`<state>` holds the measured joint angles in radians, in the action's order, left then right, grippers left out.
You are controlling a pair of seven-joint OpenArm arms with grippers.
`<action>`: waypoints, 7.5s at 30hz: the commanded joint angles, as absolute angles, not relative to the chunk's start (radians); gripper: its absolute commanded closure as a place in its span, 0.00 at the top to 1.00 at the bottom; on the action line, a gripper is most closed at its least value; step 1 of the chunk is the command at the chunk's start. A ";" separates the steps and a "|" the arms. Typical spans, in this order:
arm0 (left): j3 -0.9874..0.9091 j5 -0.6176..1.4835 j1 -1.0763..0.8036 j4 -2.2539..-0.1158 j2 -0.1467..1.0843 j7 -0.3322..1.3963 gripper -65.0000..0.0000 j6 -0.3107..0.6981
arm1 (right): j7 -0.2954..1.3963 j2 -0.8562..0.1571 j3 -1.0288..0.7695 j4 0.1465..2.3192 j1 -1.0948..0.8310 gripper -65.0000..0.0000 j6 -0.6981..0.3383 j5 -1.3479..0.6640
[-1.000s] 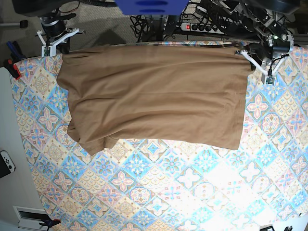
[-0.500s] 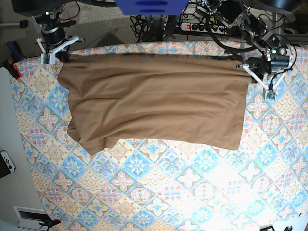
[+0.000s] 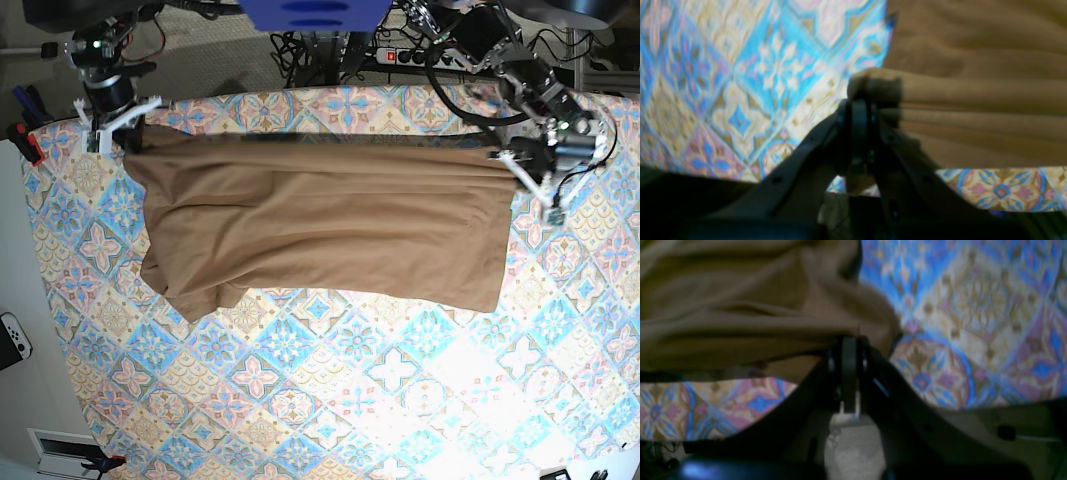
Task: Layout the t-shirt on the table in an organized manner, then fold the t-shirt properly
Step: 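Lift the held shirt edge with both grippers and drag it toward the robot, then lower the shirt edge and release it with the right gripper, then regrasp the shirt edge with the right gripper beside the left gripper's hold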
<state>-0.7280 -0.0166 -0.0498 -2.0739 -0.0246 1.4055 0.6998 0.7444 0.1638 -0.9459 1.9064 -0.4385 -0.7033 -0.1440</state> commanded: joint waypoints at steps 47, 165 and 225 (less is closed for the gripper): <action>-0.700 -0.122 0.174 -1.664 0.012 1.176 0.00 0.698 | 0.716 0.154 -0.943 1.814 -0.320 0.00 -0.698 -0.148; -0.828 -0.113 0.013 -1.939 -0.053 1.144 0.47 0.698 | 1.150 0.065 -0.980 1.630 -0.142 0.46 -0.698 -0.441; -0.849 0.263 0.042 -1.583 0.007 1.214 0.46 0.698 | 1.148 0.062 -0.951 1.707 -0.174 0.46 -0.698 -0.437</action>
